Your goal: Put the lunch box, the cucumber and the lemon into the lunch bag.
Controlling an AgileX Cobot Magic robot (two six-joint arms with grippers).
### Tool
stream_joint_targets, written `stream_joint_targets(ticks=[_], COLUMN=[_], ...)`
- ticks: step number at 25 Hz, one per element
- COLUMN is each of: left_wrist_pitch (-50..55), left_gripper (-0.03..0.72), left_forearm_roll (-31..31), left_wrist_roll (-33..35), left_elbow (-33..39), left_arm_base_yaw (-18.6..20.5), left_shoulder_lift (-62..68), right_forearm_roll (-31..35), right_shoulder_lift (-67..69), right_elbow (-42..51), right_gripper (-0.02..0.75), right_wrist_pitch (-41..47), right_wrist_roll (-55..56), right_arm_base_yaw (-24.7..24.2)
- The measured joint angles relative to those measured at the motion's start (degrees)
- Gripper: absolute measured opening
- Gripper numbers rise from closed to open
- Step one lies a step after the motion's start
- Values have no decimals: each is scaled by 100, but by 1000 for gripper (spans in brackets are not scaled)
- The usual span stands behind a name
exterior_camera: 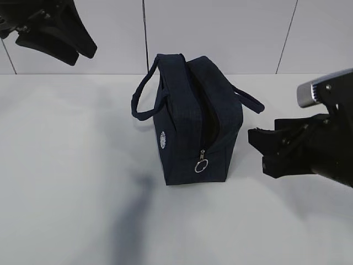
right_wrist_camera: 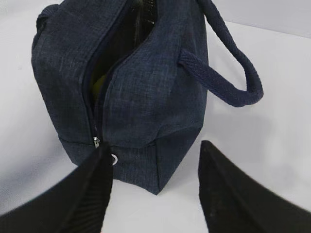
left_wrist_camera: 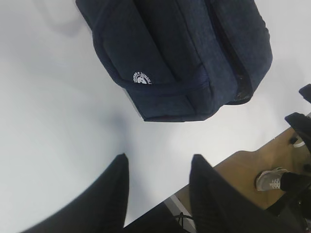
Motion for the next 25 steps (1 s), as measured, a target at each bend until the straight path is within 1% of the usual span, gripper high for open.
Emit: stream_joint_targets(ticks=[4,6,12,15,22,25], left_wrist_pitch=[0,0,0,0,0,0], left_gripper=[298,298,298,298,298,298], left_forearm_roll=[0,0,-10,-10,0,0], left_wrist_roll=[-13,-13,-13,-13,-13,-13], left_elbow=[0,0,0,0,0,0], left_arm_base_yaw=[0,-10,-9,-9,-9,-9], left_shoulder_lift=[0,-9,-36,-36,-36,-36], right_forearm_roll=[-296,-502,-1055,-1170,-1563,-1587], right_shoulder_lift=[267,420,1301,1759,2787,3199], right_elbow=[703,902,964,964,952,939], right_gripper=[421,421,421,421,421,421], right_wrist_pitch=[-1880,-2460,-3289,-3788,-4836,-4938], right_wrist_roll=[105,146,463,680,745,745], right_arm_base_yaw=[0,0,0,0,0,0])
